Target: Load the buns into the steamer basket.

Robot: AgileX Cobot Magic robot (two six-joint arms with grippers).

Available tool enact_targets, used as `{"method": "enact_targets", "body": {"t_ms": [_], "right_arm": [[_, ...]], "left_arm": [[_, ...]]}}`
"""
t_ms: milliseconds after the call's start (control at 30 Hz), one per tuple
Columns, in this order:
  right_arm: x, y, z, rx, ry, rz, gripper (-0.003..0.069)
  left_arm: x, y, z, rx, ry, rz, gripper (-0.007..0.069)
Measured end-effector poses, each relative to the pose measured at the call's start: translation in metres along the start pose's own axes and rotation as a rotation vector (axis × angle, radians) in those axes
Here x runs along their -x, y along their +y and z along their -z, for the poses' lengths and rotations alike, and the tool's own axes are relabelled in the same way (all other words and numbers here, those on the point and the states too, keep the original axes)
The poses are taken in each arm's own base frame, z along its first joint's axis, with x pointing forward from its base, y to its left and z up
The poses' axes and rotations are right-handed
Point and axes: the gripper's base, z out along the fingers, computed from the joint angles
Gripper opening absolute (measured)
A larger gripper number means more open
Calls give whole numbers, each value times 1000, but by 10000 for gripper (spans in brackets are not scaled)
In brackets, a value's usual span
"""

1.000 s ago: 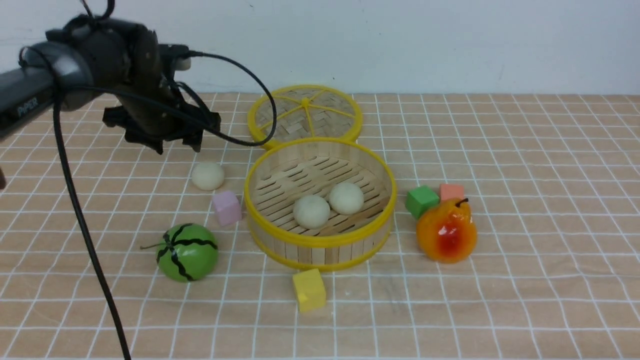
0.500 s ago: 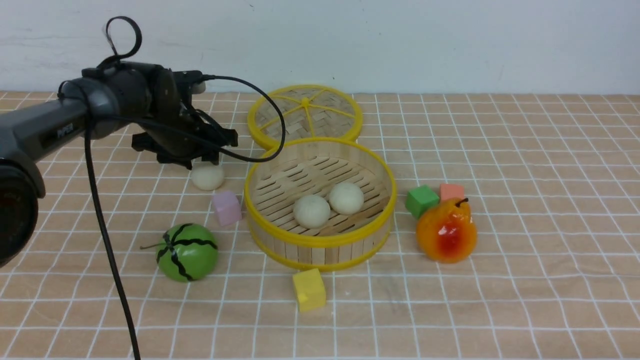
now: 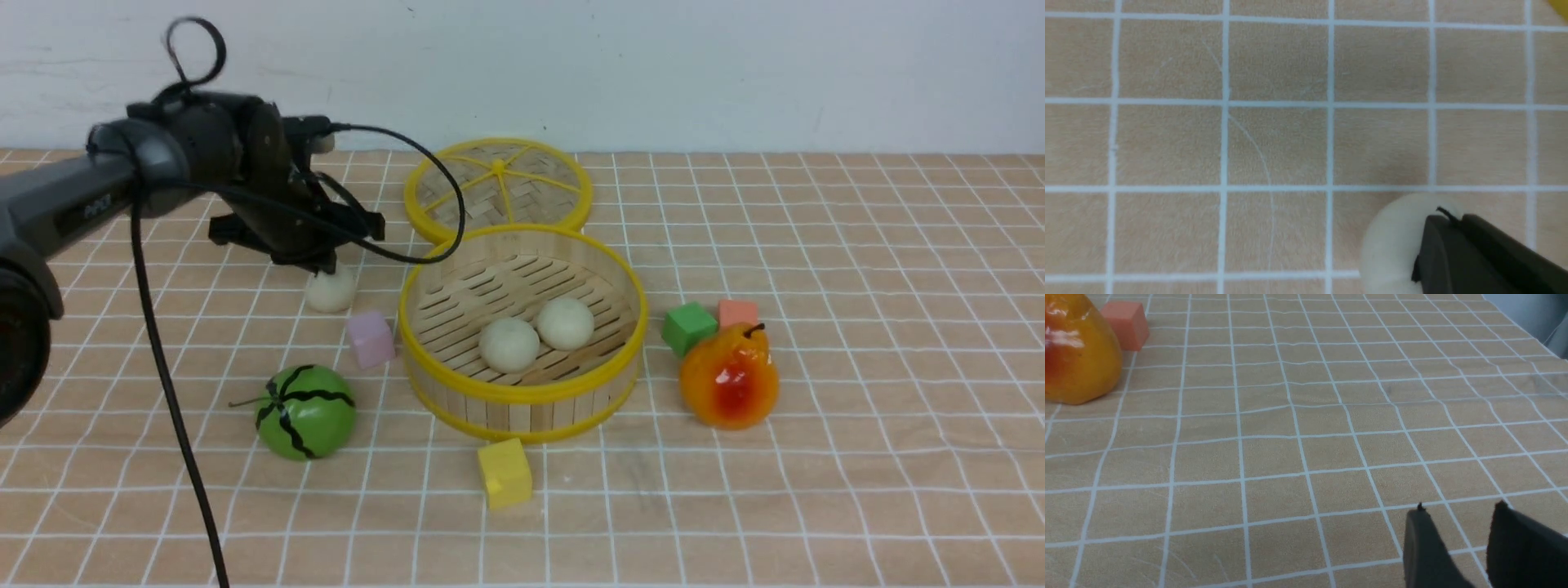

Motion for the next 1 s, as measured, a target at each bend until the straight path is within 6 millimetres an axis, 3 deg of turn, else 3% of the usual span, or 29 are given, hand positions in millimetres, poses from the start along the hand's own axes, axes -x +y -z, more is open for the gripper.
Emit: {"method": "enact_targets", "body": {"t_ms": [33, 100, 133, 167, 200, 233, 367, 400, 433, 567, 633, 733, 767, 800, 933, 1000], "right_arm": [[0, 0, 0, 0, 0, 0, 241], [0, 0, 0, 0, 0, 0, 241], [0, 0, 0, 0, 0, 0, 241], [0, 0, 0, 0, 0, 0, 241], [0, 0, 0, 0, 0, 0, 241], [0, 0, 0, 0, 0, 0, 241], [0, 0, 0, 0, 0, 0, 241], [0, 0, 0, 0, 0, 0, 241], [0, 0, 0, 0, 0, 0, 241], [0, 0, 0, 0, 0, 0, 241], [0, 0, 0, 0, 0, 0, 241], [0, 0, 0, 0, 0, 0, 241], [0, 0, 0, 0, 0, 0, 241], [0, 0, 0, 0, 0, 0, 241], [0, 0, 0, 0, 0, 0, 241], [0, 0, 0, 0, 0, 0, 241]], "left_arm": [[2, -2, 5, -3, -6, -5, -13], [12, -22, 40, -68, -53, -18, -13], [12, -24, 42, -74, -56, -24, -13], [13, -42, 58, -123, -74, -53, -13], [14, -45, 61, -130, -78, -56, -13], [10, -66, 68, -185, -78, -80, -13], [-2, -95, 60, -239, -47, -112, -11], [-10, -105, 46, -246, -28, -124, -3], [-11, -106, 44, -246, -28, -122, 0], [-27, -112, 6, -217, 24, -106, 74], [-29, -112, 2, -211, 32, -107, 103], [-28, -112, 7, -212, 29, -101, 251], [-27, -112, 8, -212, 29, -101, 260], [-25, -111, 20, -213, 36, -105, 335], [-17, -111, 54, -222, 30, -111, 422], [-7, -108, 101, -238, -5, -116, 452]]}}
